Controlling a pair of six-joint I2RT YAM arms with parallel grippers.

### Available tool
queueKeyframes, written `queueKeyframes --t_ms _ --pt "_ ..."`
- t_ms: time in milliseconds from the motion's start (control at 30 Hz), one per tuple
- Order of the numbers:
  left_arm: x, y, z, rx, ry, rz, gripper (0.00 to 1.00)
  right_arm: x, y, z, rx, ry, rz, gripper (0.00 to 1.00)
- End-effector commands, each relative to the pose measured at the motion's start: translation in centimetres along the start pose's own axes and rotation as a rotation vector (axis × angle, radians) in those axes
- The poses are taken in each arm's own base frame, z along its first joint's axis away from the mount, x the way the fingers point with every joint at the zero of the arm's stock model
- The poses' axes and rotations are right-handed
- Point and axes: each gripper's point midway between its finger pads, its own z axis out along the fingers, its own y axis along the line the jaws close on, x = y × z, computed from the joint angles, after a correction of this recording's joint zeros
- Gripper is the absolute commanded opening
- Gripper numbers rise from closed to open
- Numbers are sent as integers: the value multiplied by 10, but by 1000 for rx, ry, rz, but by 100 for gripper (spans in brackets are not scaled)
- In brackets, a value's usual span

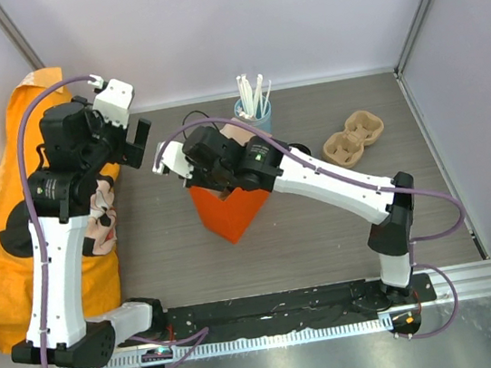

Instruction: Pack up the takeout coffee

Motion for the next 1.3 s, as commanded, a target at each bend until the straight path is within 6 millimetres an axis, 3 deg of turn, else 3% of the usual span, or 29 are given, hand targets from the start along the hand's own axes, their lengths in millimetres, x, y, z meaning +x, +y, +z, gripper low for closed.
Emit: queueKeyframes --t_ms 0,300,400,433,600,700,900,933,1100,1233,1267 --pt "-9 3 -7 -10 -47 -10 100 -7 -3 -3 12 -18 7 12" --pt "-11 -1 -9 13 -59 -11 100 -17 -12 -18 28 -50 16 48" --pt "-12 -1 -8 16 -62 -12 100 -24 -17 -28 37 -74 11 61" --pt "-12 -1 -9 15 -63 -14 100 -28 -20 -34 41 -91 12 71" --pt "-12 -2 -8 25 -64 -16 100 -45 -32 -61 60 -154 17 76" --pt "-12 -6 -7 43 -65 -18 100 -61 -42 -87 71 -227 29 79" --pt "-8 -21 -6 123 -64 -16 100 -78 -83 -134 105 -356 132 80" --pt "-8 -23 -5 133 -65 -18 100 -76 -101 -142 132 -375 170 80" --pt "-9 -40 -6 228 -78 -20 100 -70 -142 -189 191 -460 251 81" --pt "-3 -60 -4 329 -71 -41 100 -45 -161 -198 212 -450 288 81" --pt "-1 -63 -2 345 -68 -43 100 -33 -179 -200 253 -450 330 81"
